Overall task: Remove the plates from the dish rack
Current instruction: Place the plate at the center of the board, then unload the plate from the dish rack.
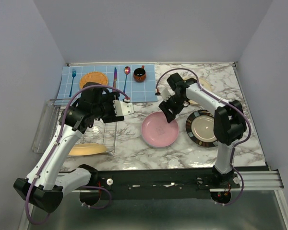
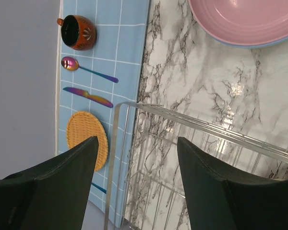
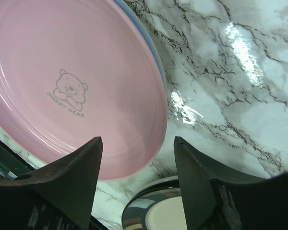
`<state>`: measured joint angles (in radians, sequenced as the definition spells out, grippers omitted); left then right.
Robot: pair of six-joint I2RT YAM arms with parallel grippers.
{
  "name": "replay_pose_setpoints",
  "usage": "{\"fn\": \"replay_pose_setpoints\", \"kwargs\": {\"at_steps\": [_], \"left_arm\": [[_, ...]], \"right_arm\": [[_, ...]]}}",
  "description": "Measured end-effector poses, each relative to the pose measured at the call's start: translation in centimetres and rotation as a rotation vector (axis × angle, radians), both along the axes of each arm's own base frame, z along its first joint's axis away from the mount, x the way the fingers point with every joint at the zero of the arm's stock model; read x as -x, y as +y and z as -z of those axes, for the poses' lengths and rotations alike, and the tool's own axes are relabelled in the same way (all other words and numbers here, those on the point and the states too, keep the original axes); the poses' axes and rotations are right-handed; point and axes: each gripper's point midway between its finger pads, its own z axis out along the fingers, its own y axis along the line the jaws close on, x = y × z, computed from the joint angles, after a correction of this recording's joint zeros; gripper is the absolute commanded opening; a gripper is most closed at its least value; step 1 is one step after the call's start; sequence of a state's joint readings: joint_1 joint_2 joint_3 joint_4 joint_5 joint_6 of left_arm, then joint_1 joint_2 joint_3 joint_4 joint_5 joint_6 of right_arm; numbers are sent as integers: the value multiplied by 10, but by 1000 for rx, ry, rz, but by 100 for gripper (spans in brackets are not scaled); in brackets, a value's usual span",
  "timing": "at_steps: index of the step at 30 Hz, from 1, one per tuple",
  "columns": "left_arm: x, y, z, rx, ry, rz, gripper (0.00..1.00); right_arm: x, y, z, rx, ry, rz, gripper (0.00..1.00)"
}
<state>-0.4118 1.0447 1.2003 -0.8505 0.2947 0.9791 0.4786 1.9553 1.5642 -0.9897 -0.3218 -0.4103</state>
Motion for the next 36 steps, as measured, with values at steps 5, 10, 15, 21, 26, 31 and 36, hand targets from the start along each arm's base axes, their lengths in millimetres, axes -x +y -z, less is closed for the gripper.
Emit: {"fn": "replay_pose_setpoints", "kwargs": {"at_steps": [5, 10, 15, 21, 26, 31, 36], "left_arm": [[0, 2, -1, -5, -9, -4, 76], [-1, 5, -2, -21, -23, -12, 75], [-1, 15, 0, -83, -49, -12, 74], [5, 36, 24, -244, 17, -9, 72], [27, 57, 29, -339, 77, -13, 72], [59, 77, 3, -356, 20, -23, 72], [91, 92, -16, -328, -69, -30, 72]], "right_arm": [[-5, -4, -13, 12, -53, 14, 72], [-11, -11, -19, 43, -100, 29, 72], [-14, -23, -34, 68, -196, 60, 72], [-15, -37, -67, 45, -366, 130, 72], [-10, -44, -80, 20, -444, 159, 72], [-3, -51, -64, 43, -436, 162, 72], [6, -56, -47, 69, -400, 157, 72]]}}
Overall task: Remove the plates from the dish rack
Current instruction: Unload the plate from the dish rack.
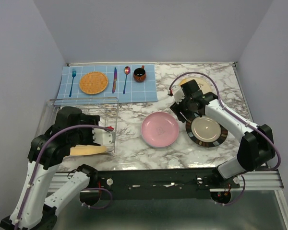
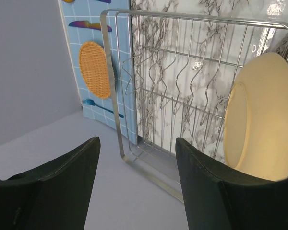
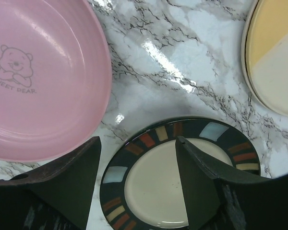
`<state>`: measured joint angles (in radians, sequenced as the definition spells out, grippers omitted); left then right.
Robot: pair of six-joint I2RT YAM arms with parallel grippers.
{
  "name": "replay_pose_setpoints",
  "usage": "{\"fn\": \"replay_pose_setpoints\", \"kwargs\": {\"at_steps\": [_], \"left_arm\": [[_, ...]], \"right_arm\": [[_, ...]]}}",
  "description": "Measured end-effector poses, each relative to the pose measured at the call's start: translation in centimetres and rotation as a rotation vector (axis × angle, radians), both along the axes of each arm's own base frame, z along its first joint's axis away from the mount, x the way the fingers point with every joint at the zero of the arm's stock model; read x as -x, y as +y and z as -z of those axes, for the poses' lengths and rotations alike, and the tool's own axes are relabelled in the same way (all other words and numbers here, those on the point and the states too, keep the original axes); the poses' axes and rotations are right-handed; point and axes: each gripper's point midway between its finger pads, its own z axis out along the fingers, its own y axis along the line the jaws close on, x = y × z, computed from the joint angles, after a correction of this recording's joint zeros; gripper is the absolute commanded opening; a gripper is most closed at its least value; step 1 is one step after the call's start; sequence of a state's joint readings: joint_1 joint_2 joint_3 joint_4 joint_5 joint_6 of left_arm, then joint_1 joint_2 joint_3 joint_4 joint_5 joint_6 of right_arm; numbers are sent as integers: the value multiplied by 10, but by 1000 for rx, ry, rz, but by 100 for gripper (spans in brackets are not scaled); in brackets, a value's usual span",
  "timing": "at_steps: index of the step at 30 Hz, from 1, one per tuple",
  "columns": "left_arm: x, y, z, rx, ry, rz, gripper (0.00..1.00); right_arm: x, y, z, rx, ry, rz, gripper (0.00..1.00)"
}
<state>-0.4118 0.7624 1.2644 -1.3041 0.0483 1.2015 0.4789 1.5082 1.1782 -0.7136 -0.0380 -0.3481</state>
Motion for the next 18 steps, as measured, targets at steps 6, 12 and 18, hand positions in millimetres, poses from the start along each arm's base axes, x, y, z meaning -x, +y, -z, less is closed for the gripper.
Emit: {"fn": "replay_pose_setpoints", "kwargs": {"at_steps": [6, 12, 18], "left_arm": [[21, 8, 12, 9, -10, 3, 72], [29, 2, 33, 22, 40, 47, 72], [34, -8, 48, 15, 72, 132, 70]], "right_arm": [[-3, 1, 7, 6, 12, 0, 72], [-3, 1, 10, 12, 18, 0, 72], [-4, 0, 12, 19, 19, 3, 71]]}}
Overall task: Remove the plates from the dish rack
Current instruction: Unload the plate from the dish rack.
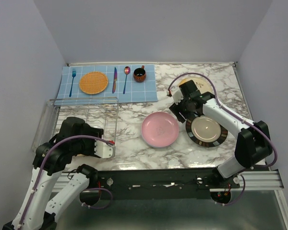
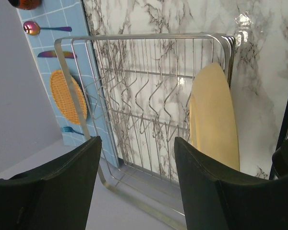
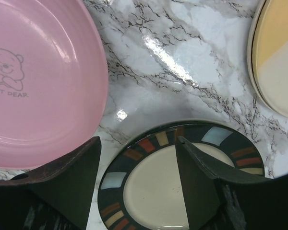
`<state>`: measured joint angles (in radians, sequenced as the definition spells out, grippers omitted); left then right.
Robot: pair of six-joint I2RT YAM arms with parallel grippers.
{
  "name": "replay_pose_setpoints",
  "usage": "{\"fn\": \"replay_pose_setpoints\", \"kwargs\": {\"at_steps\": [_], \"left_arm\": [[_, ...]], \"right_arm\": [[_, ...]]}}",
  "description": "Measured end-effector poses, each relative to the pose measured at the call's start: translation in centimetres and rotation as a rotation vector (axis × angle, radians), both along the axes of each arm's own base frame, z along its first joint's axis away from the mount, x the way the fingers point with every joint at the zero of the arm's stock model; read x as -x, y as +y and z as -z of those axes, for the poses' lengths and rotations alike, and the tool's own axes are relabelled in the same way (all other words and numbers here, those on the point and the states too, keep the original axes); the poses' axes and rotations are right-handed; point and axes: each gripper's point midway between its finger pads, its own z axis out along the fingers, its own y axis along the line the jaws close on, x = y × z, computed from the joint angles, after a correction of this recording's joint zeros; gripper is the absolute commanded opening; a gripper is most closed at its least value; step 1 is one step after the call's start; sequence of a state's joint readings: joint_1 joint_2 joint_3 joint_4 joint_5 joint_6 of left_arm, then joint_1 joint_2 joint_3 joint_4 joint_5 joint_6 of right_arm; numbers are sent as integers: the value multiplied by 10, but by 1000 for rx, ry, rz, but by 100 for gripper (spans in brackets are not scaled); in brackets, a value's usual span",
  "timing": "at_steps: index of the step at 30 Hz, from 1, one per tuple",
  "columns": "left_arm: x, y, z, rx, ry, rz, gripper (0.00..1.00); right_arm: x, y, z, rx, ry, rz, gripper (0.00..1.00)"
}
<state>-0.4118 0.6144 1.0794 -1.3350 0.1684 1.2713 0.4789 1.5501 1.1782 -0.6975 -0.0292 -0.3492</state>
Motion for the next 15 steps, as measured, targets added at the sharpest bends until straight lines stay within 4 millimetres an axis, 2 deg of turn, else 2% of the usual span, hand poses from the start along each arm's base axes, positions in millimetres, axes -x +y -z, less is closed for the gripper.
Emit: {"fn": "replay_pose_setpoints", "kwargs": {"at_steps": [9, 13, 15], "left_arm": [[7, -1, 2, -13, -48, 75, 68], [2, 1, 3, -15, -6, 18, 67], [2, 2, 1, 11, 11, -31, 66]], "right_arm": [[-1, 3, 15, 7, 32, -9, 71], [2, 22, 2, -49, 36, -75, 71], [3, 47, -18, -80, -10, -151, 71]]}}
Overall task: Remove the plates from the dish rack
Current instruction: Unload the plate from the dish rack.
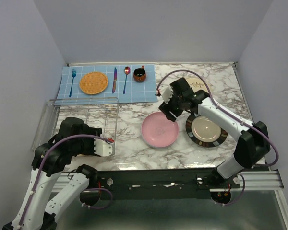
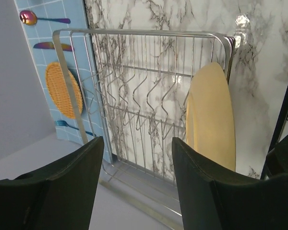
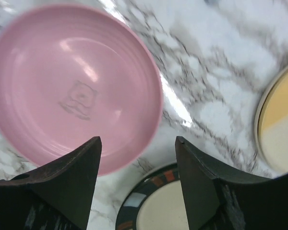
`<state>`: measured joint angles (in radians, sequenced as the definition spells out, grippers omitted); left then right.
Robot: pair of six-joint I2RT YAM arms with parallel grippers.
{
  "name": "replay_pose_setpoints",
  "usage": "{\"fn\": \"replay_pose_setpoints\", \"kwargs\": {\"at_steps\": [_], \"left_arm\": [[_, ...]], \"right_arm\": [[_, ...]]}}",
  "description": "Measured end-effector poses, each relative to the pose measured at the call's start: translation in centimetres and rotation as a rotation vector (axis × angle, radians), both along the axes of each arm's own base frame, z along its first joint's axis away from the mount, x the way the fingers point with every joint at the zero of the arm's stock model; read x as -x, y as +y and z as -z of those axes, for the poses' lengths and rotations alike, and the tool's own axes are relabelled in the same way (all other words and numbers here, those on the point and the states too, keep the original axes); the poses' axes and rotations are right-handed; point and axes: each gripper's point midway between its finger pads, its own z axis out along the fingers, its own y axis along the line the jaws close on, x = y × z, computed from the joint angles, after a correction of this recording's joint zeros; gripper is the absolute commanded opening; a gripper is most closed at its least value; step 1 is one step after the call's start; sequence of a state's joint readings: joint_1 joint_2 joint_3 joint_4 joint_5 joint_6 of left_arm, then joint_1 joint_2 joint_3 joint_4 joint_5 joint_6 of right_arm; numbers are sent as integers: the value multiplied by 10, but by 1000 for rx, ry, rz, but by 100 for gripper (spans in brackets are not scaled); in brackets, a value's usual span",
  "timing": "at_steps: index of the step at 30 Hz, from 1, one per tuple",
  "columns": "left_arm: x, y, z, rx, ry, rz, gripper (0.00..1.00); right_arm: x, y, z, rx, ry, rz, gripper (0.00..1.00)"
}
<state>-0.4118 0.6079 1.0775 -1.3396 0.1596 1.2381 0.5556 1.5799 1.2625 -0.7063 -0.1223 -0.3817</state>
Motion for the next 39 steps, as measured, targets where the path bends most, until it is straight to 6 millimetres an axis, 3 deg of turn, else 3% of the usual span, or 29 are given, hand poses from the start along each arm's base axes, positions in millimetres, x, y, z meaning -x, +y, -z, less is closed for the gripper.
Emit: {"fn": "replay_pose_setpoints", "kwargs": {"at_steps": [3, 7, 12, 15, 18, 22, 24, 26, 29, 31, 34, 39], "left_arm": [[-2, 4, -7, 51, -12, -95, 66], [-10, 12, -20, 134, -96, -234, 66], [-24, 23, -27, 233, -186, -407, 66], [-36, 30, -23, 264, -217, -504, 66], [-51, 37, -11, 277, -220, -604, 66], [-77, 40, -5, 279, -205, -693, 64], [-93, 44, -3, 292, -183, -739, 63], [-112, 61, -8, 317, -169, -831, 62], [-153, 87, -30, 384, -190, -925, 62], [-169, 94, -38, 413, -210, -937, 62], [-180, 87, -49, 466, -235, -891, 63], [-187, 80, -60, 515, -261, -851, 64]], "right_arm": [[11, 44, -39, -70, -96, -132, 70], [47, 99, -98, -201, -229, -310, 69], [96, 145, -133, -313, -313, -465, 68], [124, 167, -131, -341, -332, -530, 68], [156, 189, -116, -331, -314, -602, 67], [178, 206, -103, -326, -300, -639, 67], [183, 212, -99, -320, -302, -641, 67], [187, 218, -92, -302, -307, -645, 67], [193, 231, -87, -284, -315, -655, 67], [195, 242, -85, -279, -318, -663, 68], [195, 259, -84, -286, -324, -668, 68], [189, 304, -89, -317, -354, -657, 68]]}}
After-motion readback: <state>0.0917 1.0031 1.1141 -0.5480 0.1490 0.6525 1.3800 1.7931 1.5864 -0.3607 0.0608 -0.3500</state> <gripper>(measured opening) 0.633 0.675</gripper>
